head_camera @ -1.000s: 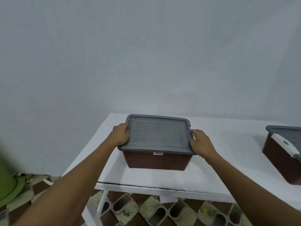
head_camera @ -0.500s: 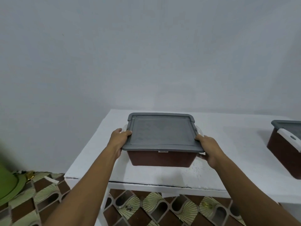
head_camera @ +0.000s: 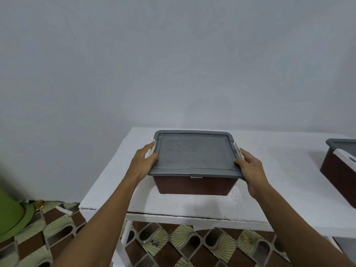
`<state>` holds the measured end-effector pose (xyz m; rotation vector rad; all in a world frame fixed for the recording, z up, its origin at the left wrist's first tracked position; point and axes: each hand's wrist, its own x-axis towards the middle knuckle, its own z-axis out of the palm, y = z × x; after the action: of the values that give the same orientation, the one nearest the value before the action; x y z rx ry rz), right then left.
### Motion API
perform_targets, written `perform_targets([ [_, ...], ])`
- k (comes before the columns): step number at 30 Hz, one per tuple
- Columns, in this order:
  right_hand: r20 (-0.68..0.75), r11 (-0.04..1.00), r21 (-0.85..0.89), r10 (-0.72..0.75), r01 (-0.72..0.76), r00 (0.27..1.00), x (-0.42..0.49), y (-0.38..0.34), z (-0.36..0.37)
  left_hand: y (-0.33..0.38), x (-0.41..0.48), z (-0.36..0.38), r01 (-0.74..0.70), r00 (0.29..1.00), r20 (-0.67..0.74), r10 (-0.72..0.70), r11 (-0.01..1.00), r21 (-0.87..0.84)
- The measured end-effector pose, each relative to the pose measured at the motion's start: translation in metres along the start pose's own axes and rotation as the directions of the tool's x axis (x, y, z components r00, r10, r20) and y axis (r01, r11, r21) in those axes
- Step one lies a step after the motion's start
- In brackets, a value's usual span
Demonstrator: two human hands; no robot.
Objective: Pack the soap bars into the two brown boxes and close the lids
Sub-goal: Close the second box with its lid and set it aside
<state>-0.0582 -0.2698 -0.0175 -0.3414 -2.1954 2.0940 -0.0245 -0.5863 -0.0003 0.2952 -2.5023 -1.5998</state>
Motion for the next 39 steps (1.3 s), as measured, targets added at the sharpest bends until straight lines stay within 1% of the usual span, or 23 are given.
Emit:
perform_targets([
  [2, -0.006, 0.999, -0.045, -0.022, 0.022, 1.000, -0.003, -0.003, 0.001, 0.003, 0.003, -0.002, -0.058, 0.998, 0.033, 0.054, 0.991, 0.124],
  [4, 0.001, 0.992, -0.109, -0.069, 0.069, 0.998, -0.005, -0.003, 0.000, 0.006, 0.005, -0.004, -0.066, 0.996, 0.070, 0.052, 0.974, 0.215],
  [6, 0.005, 0.971, -0.204, -0.126, 0.124, 0.992, -0.005, -0.002, -0.002, 0.008, 0.005, -0.005, -0.046, 0.996, 0.080, 0.029, 0.972, 0.228],
  [8, -0.003, 0.931, -0.322, -0.180, 0.169, 0.984, -0.005, -0.002, -0.004, 0.007, 0.006, -0.003, -0.060, 0.996, 0.076, 0.045, 0.976, 0.211],
  [11, 0.028, 0.832, -0.500, -0.262, 0.240, 0.965, -0.001, -0.001, -0.007, 0.004, 0.006, 0.002, -0.073, 0.996, 0.063, 0.062, 0.980, 0.184],
  [14, 0.128, 0.677, -0.681, -0.266, 0.280, 0.955, 0.008, -0.011, -0.014, 0.001, 0.006, 0.003, -0.069, 0.996, 0.067, 0.057, 0.979, 0.192],
  [16, 0.200, 0.573, -0.756, -0.257, 0.316, 0.945, 0.013, -0.020, -0.018, 0.003, 0.007, 0.005, -0.063, 0.995, 0.092, 0.048, 0.983, 0.171],
  [17, 0.226, 0.556, -0.759, -0.266, 0.340, 0.937, 0.015, -0.023, -0.019, 0.005, 0.007, 0.007, -0.052, 0.994, 0.106, 0.037, 0.988, 0.145],
  [19, 0.255, 0.574, -0.723, -0.294, 0.384, 0.921, 0.014, -0.021, -0.019, 0.007, 0.007, 0.012, -0.014, 0.995, 0.097, 0.009, 0.999, 0.048],
  [22, 0.215, 0.724, -0.578, -0.311, 0.377, 0.926, 0.002, -0.010, -0.016, 0.008, 0.005, 0.016, 0.018, 0.999, 0.039, -0.015, 0.997, -0.071],
  [24, 0.162, 0.791, -0.490, -0.329, 0.366, 0.930, -0.004, -0.003, -0.019, 0.010, 0.005, 0.019, 0.030, 0.999, 0.029, -0.027, 0.993, -0.117],
  [27, 0.121, 0.808, -0.432, -0.389, 0.401, 0.913, -0.006, 0.005, -0.031, 0.018, 0.003, 0.028, 0.025, 0.998, 0.053, -0.017, 0.988, -0.150],
  [29, 0.112, 0.791, -0.437, -0.424, 0.428, 0.899, -0.002, 0.009, -0.042, 0.023, 0.000, 0.039, 0.015, 0.998, 0.059, -0.006, 0.987, -0.158],
  [32, 0.062, 0.787, -0.474, -0.418, 0.396, 0.906, 0.005, 0.006, -0.066, 0.034, -0.002, 0.066, -0.041, 0.996, 0.070, 0.051, 0.990, -0.138],
  [34, 0.028, 0.782, -0.512, -0.399, 0.356, 0.916, 0.013, -0.002, -0.081, 0.040, -0.001, 0.086, -0.082, 0.992, 0.090, 0.088, 0.994, -0.067],
  [35, 0.036, 0.761, -0.549, -0.392, 0.346, 0.919, 0.019, -0.008, -0.085, 0.044, 0.000, 0.095, -0.102, 0.989, 0.104, 0.102, 0.995, -0.010],
  [36, 0.064, 0.717, -0.609, -0.382, 0.339, 0.922, 0.027, -0.013, -0.090, 0.048, 0.003, 0.105, -0.130, 0.986, 0.118, 0.119, 0.987, 0.097],
  [37, 0.114, 0.644, -0.687, -0.362, 0.337, 0.925, 0.036, -0.019, -0.095, 0.052, 0.009, 0.115, -0.164, 0.981, 0.139, 0.132, 0.952, 0.258],
  [38, 0.177, 0.553, -0.762, -0.325, 0.338, 0.929, 0.046, -0.024, -0.097, 0.056, 0.015, 0.122, -0.185, 0.979, 0.156, 0.130, 0.886, 0.425],
  [39, 0.229, 0.467, -0.817, -0.274, 0.337, 0.934, 0.056, -0.027, -0.099, 0.061, 0.022, 0.127, -0.198, 0.977, 0.175, 0.119, 0.807, 0.556],
])
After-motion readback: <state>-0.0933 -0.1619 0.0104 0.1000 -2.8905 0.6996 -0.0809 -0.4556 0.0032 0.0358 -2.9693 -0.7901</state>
